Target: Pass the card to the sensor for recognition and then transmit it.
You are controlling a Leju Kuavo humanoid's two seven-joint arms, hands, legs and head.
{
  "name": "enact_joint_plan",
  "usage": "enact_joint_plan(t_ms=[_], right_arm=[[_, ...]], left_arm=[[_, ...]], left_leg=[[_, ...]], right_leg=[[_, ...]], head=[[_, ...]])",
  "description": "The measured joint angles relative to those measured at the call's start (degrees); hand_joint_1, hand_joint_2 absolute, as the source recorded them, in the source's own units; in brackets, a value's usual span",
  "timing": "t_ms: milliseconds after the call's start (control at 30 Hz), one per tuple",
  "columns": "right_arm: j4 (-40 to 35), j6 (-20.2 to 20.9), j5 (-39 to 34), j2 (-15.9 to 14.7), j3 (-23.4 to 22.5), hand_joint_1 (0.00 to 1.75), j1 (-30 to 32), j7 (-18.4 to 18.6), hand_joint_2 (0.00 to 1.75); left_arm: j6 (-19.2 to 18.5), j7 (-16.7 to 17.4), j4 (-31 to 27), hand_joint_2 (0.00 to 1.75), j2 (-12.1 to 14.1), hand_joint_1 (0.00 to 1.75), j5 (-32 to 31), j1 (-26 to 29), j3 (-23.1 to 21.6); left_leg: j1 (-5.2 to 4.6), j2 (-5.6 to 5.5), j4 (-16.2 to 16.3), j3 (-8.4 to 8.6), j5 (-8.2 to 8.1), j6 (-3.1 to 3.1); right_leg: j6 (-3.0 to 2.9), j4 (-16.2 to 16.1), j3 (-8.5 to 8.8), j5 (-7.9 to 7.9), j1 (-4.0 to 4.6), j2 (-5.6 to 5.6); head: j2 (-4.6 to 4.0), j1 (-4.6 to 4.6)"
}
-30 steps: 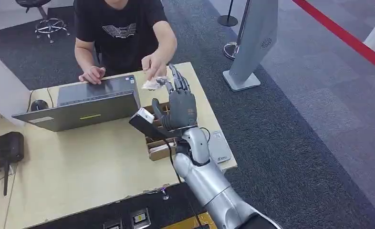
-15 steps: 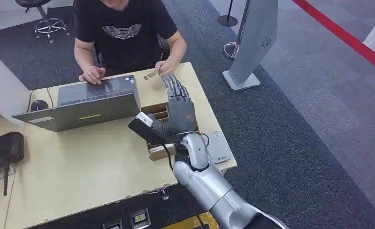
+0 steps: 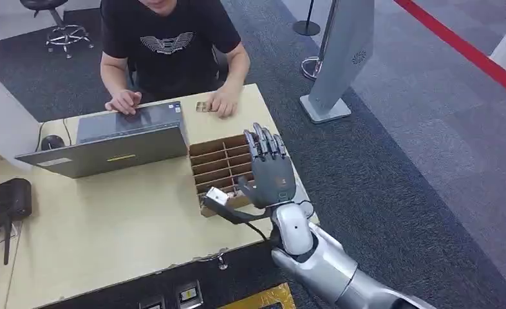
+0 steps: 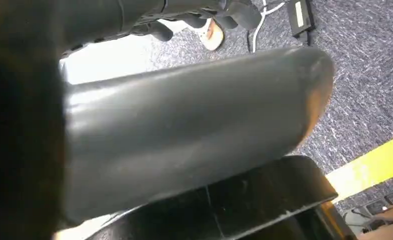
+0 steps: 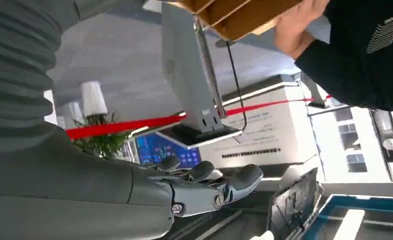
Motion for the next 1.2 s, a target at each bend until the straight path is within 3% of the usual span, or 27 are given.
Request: enact_joint_plan(t_ms=[133,300,400,600,833,1000,1200], right_arm=[[-5.33,4.48,1.35,-3.47,0.35,0.00,2.45,-0.09,1.75],[-10.48,9.44,-1.73,-6.29,2.27,0.00,3.46,-3.01,1.75],[-12.28,14.91,-5.32,-7.10,4.22,0.00,3.30,-5.66,1.75],[-12.67,19.58,-10.63,-7.38,8.42,0.00,2.43,-9.38,1.75],[-12.04,19.84,-17.62,-7.32,12.74,0.00,0.84,-13.16,1.75],[-10.75,19.05,-18.93,-6.77,14.16,0.00,0.35,-13.75,1.75],[-5.74,10.37,-21.47,-5.04,14.95,0.00,-1.22,-13.75,1.75]], left_arm=[[0.46,-0.22,0.00,0.00,0.22,0.00,0.96,0.55,0.04],[0.63,-0.59,0.00,0.00,0.37,0.00,1.77,0.84,0.44],[0.85,-0.92,0.00,0.00,0.42,0.00,2.23,0.85,0.50],[1.03,-1.90,0.00,0.00,0.42,0.00,2.91,0.86,0.83],[1.07,-2.45,0.00,0.00,0.44,0.00,3.08,0.86,0.90],[1.09,-2.45,0.00,0.00,0.46,0.00,3.06,0.86,0.90],[1.49,-2.58,-0.02,0.00,0.44,0.00,3.04,0.85,0.90]], left_leg=[[0.00,0.08,0.00,0.01,0.00,0.00],[0.00,0.08,0.00,0.01,0.00,0.00],[0.01,0.08,0.00,0.01,0.00,0.00],[0.00,0.07,-0.01,0.00,0.00,0.00],[0.00,0.06,-0.01,-0.02,0.00,0.00],[0.00,0.04,-0.01,-0.02,0.00,0.00],[0.01,0.04,-0.01,-0.02,0.00,0.00]], right_leg=[[0.00,0.00,0.00,0.00,0.00,0.02],[0.00,0.00,0.01,0.00,0.00,0.04],[0.00,0.01,0.03,0.00,0.01,0.03],[0.00,0.01,0.03,0.00,0.01,0.03],[0.00,0.01,0.03,0.00,0.01,0.02],[0.00,0.01,0.03,0.00,0.01,0.01],[0.00,0.02,0.03,0.00,0.01,0.00]], head=[[0.00,0.00],[0.00,0.00],[0.00,0.00],[0.00,0.00],[0.00,0.00],[0.00,0.00],[0.00,0.00]])
